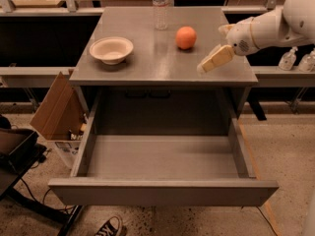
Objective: Place orange into top drawer
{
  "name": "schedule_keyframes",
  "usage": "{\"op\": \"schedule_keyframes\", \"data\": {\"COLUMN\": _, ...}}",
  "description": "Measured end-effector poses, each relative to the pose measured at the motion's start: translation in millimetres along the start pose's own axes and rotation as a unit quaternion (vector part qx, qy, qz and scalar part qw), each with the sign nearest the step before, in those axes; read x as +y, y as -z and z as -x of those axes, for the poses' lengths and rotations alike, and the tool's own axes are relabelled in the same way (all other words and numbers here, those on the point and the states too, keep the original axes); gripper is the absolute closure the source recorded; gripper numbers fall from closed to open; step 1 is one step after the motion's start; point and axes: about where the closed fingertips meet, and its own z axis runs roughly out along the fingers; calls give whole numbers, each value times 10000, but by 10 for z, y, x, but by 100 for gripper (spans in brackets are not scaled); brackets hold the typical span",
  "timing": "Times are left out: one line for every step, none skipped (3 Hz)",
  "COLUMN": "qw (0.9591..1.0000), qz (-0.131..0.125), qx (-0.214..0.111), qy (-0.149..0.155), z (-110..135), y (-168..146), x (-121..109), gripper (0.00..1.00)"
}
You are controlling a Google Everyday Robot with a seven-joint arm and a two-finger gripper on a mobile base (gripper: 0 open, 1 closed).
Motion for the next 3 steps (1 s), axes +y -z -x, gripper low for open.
{"op": "schedule_keyframes", "data": {"qw": 10000, "qz": 1, "qx": 7, "qy": 3, "z": -4, "y": -4, "x": 0, "gripper": 0}}
{"op": "schedule_keyframes", "data": {"qw": 9997, "qz": -79, "qx": -209, "qy": -112, "z": 34, "y": -151, "x": -117, "gripper": 0}}
{"op": "schedule_keyframes", "data": {"qw": 9972, "qz": -142, "qx": -693, "qy": -237, "z": 121, "y": -375, "x": -316, "gripper": 0}}
